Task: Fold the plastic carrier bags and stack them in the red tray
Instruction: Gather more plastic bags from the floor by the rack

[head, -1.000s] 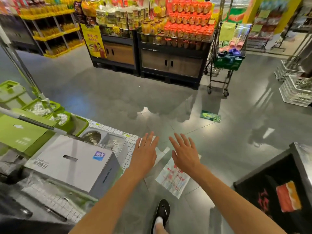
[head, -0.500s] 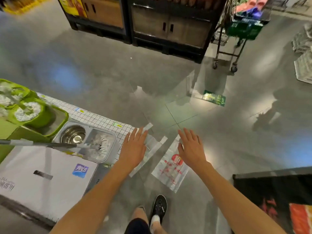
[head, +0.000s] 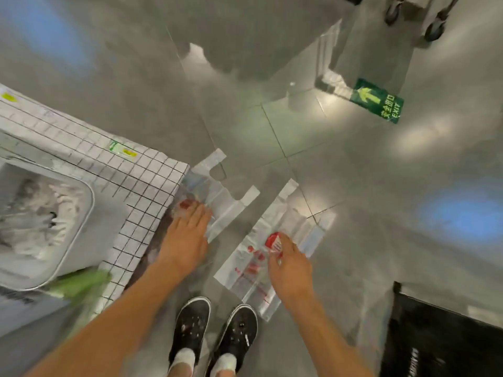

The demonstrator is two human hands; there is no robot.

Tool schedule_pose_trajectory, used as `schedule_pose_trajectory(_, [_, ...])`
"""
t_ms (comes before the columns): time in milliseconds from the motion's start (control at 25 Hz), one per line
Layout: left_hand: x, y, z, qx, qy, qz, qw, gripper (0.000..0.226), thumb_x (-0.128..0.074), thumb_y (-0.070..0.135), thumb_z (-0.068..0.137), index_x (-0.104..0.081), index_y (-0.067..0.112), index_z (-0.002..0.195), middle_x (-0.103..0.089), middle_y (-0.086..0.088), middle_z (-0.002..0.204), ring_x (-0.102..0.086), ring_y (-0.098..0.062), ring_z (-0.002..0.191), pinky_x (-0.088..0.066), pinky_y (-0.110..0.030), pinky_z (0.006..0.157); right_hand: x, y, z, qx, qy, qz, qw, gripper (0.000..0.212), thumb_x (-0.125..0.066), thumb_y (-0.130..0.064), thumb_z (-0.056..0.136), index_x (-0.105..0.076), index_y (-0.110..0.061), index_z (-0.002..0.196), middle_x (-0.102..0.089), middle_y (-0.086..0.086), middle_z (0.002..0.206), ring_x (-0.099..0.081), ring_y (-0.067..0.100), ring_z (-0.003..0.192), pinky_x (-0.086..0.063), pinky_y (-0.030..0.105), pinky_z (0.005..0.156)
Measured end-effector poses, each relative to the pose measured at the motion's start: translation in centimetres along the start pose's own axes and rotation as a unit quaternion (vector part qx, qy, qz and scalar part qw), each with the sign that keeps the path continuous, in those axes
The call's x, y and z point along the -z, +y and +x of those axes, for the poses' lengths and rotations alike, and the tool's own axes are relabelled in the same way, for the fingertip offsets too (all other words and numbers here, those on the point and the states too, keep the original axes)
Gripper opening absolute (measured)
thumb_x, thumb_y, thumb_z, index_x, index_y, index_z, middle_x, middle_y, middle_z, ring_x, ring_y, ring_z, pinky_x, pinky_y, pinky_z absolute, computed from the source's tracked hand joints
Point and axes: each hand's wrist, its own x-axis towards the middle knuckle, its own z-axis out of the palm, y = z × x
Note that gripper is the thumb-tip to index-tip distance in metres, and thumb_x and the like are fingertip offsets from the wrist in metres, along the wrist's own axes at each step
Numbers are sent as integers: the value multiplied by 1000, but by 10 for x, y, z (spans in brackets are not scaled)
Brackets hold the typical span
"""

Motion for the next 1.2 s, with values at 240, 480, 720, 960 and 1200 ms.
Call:
schedule_pose_trajectory(240, [-202, -40, 95, 26, -6, -60, 998, 72, -62, 31, 92, -30, 14, 154, -23, -12, 163, -22, -33, 150, -25, -51, 119, -181, 66, 150, -96, -11, 177, 980, 63, -62, -31, 95, -36, -15, 151, -49, 11, 146, -49, 31, 133, -40, 43, 112])
schedule_pose_trajectory(480, [-323, -84, 106, 134, -59, -103, 984, 80, -62, 49, 93, -19, 27, 157, -4, 0, 167, -10, -26, 152, -18, -49, 121, -304, 92, 208, -217, 35, 168, 961, 99, -71, -61, 81, -27, -8, 151, -26, 15, 156, -24, 35, 144, -27, 48, 114])
schedule_pose_trajectory(720, [-339, -100, 98, 74, 71, -89, 991, 49, -64, 31, 94, -51, 19, 140, -38, -3, 152, -37, -31, 130, -43, -49, 102, -348, 94, 199, -181, 167, 57, 968, 53, -67, -49, 89, -51, -17, 128, -31, 8, 154, -30, 30, 140, -35, 51, 106])
schedule_pose_trajectory(960, [-308, -103, 111, 81, 65, -163, 981, 14, -49, 21, 95, -61, 16, 100, -60, -9, 107, -54, -33, 100, -49, -47, 82, -321, 114, 194, -120, 201, 200, 951, 8, -56, -12, 99, -58, -8, 92, -62, 11, 106, -56, 27, 97, -45, 43, 93])
schedule_pose_trajectory(1200, [-219, -82, 87, 66, 38, -180, 981, 20, -49, 17, 101, -58, 7, 116, -64, -26, 90, -61, -48, 82, -47, -46, 71, -234, 114, 152, -150, 197, 336, 909, 10, -58, -20, 101, -62, -12, 103, -66, 4, 97, -60, 21, 92, -45, 30, 81])
